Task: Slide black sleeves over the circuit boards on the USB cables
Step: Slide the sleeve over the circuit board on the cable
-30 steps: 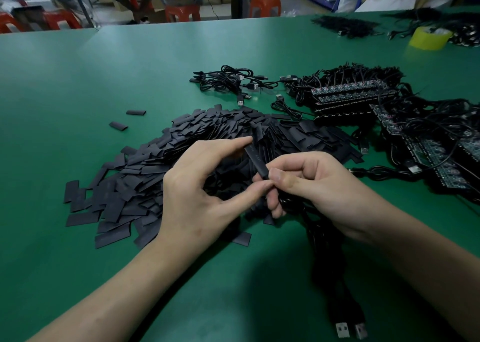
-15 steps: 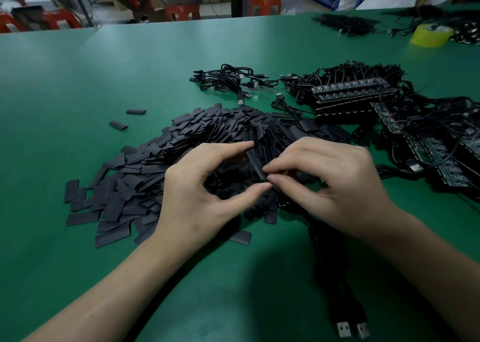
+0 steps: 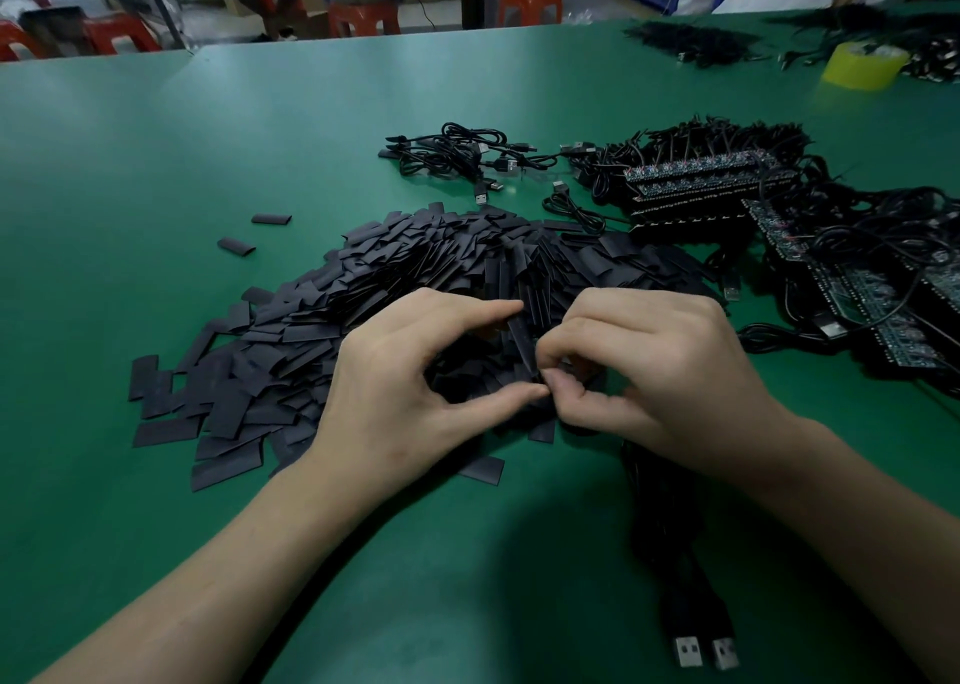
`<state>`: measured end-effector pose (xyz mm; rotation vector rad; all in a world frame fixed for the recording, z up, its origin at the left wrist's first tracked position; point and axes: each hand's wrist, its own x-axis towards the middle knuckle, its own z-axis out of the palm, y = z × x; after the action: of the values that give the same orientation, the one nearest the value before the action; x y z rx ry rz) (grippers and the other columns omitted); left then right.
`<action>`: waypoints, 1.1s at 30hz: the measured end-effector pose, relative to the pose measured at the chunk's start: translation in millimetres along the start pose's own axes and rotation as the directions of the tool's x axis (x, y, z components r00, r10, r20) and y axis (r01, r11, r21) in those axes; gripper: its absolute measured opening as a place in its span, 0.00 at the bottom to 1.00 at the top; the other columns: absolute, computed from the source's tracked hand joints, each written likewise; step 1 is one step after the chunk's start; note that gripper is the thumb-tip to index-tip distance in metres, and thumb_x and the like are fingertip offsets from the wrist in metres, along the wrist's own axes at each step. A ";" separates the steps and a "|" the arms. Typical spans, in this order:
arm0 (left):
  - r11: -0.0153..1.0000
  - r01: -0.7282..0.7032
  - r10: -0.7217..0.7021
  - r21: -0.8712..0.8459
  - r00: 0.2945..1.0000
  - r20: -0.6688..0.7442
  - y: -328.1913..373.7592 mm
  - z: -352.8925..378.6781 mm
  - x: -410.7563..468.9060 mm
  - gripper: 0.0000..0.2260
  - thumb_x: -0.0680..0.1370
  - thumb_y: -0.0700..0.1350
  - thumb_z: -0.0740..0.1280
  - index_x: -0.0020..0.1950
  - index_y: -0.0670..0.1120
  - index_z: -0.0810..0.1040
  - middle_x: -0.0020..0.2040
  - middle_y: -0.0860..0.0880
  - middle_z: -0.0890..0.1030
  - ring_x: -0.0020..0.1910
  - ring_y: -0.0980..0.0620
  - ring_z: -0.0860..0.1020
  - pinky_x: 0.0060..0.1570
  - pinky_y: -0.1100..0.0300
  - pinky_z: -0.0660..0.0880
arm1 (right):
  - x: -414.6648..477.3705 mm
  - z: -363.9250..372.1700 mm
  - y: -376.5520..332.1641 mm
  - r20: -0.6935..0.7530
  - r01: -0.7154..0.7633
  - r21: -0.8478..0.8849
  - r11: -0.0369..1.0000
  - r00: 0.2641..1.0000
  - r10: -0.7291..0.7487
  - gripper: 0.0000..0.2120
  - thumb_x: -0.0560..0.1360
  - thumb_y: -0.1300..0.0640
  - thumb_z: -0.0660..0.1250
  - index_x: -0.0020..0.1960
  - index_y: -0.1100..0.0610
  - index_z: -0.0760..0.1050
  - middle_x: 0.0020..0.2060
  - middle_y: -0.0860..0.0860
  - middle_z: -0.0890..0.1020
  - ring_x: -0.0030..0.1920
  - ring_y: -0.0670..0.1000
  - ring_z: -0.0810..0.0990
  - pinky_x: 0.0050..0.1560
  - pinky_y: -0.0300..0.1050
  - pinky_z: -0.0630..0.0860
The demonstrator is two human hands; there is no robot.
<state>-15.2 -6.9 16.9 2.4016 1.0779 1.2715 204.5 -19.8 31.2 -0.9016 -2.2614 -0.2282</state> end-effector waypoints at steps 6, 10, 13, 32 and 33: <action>0.997 -0.049 0.050 0.059 0.999 -0.010 -2.1 1.4 0.1 0.21 0.72 0.52 0.79 0.60 0.42 0.84 0.52 0.49 0.84 0.50 0.51 0.82 0.55 0.59 0.77 | -0.8 4.3 0.2 0.034 -0.120 0.185 0.975 0.993 0.116 0.03 0.73 0.64 0.71 0.42 0.57 0.81 0.36 0.47 0.76 0.35 0.47 0.74 0.37 0.45 0.73; 0.999 0.047 -0.047 -0.012 0.998 -0.038 -1.7 0.5 0.9 0.22 0.71 0.52 0.80 0.61 0.44 0.84 0.53 0.51 0.85 0.52 0.54 0.82 0.57 0.62 0.76 | -0.9 3.9 0.2 0.026 -0.183 0.258 0.949 0.983 0.183 0.04 0.74 0.64 0.71 0.43 0.56 0.81 0.37 0.48 0.77 0.37 0.49 0.77 0.38 0.46 0.75; 0.995 0.082 -0.085 -0.050 0.994 -0.067 -1.0 0.0 1.6 0.22 0.71 0.53 0.80 0.62 0.45 0.84 0.54 0.52 0.85 0.54 0.56 0.83 0.58 0.62 0.76 | 0.2 3.2 1.1 0.073 -0.336 0.358 0.871 0.940 0.333 0.03 0.75 0.61 0.71 0.46 0.53 0.80 0.40 0.47 0.79 0.40 0.51 0.79 0.40 0.47 0.76; 0.905 0.309 -0.374 -0.292 0.906 -0.201 -13.4 -0.6 3.2 0.21 0.75 0.52 0.77 0.66 0.50 0.80 0.57 0.57 0.83 0.59 0.54 0.81 0.60 0.58 0.78 | 6.8 -5.1 14.7 0.170 -0.478 0.329 0.814 0.878 0.447 0.02 0.81 0.52 0.67 0.50 0.48 0.79 0.39 0.44 0.85 0.35 0.45 0.85 0.39 0.47 0.81; 0.907 0.311 -0.373 -0.283 0.906 -0.199 -14.2 -0.5 3.0 0.21 0.75 0.52 0.77 0.66 0.50 0.79 0.58 0.56 0.83 0.60 0.54 0.80 0.60 0.57 0.78 | 11.3 -7.8 17.6 0.138 -0.479 0.293 0.827 0.877 0.459 0.03 0.81 0.52 0.66 0.51 0.47 0.79 0.38 0.44 0.85 0.34 0.44 0.84 0.38 0.47 0.81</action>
<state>-21.7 5.1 12.1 1.8055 1.2605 1.5000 214.4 -3.7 43.0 -1.2592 -1.9698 0.3862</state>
